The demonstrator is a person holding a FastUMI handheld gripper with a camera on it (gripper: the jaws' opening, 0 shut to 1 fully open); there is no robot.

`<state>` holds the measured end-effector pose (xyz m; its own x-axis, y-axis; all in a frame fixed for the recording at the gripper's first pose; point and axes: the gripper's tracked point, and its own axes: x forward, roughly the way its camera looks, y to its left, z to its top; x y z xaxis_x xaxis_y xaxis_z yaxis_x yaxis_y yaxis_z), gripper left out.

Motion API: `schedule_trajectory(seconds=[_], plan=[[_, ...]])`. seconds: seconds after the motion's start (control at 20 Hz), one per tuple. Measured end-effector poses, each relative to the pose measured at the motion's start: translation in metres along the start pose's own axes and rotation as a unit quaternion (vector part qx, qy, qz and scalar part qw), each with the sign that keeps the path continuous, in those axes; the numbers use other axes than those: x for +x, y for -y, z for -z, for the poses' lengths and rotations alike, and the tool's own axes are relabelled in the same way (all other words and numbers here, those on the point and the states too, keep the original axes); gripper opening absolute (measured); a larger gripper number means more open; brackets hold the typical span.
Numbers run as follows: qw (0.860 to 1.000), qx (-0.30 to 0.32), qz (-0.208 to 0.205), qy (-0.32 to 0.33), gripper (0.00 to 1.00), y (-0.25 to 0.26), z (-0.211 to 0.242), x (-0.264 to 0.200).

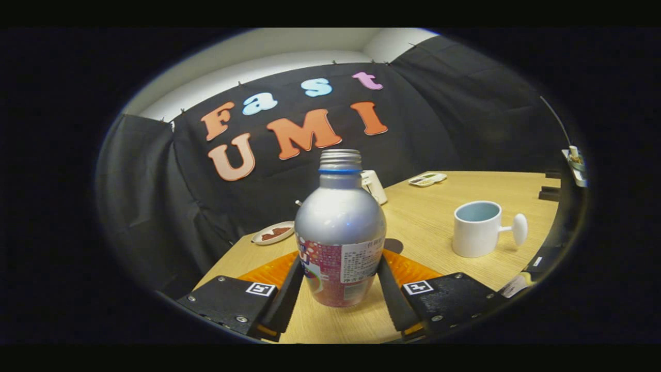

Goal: Take the bottle from table, then pour the juice into the cup, finally place the bottle on the coaster

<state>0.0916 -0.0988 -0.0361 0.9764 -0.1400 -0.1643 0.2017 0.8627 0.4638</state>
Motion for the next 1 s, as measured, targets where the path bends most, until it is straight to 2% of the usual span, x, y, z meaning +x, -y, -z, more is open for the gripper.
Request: schedule_trajectory(seconds=[0.15, 0.45, 0.6, 0.75, 1.0], plan=[[0.999, 0.036, 0.010, -0.007, 0.75, 0.012, -0.003, 0.006], [0.991, 0.134, 0.001, -0.020, 0.75, 0.019, -0.008, 0.020], [0.980, 0.195, 0.001, -0.021, 0.75, 0.028, -0.010, 0.025], [0.964, 0.264, 0.001, -0.022, 0.75, 0.036, -0.012, 0.035], [0.944, 0.328, 0.002, -0.024, 0.75, 0.043, -0.013, 0.052]])
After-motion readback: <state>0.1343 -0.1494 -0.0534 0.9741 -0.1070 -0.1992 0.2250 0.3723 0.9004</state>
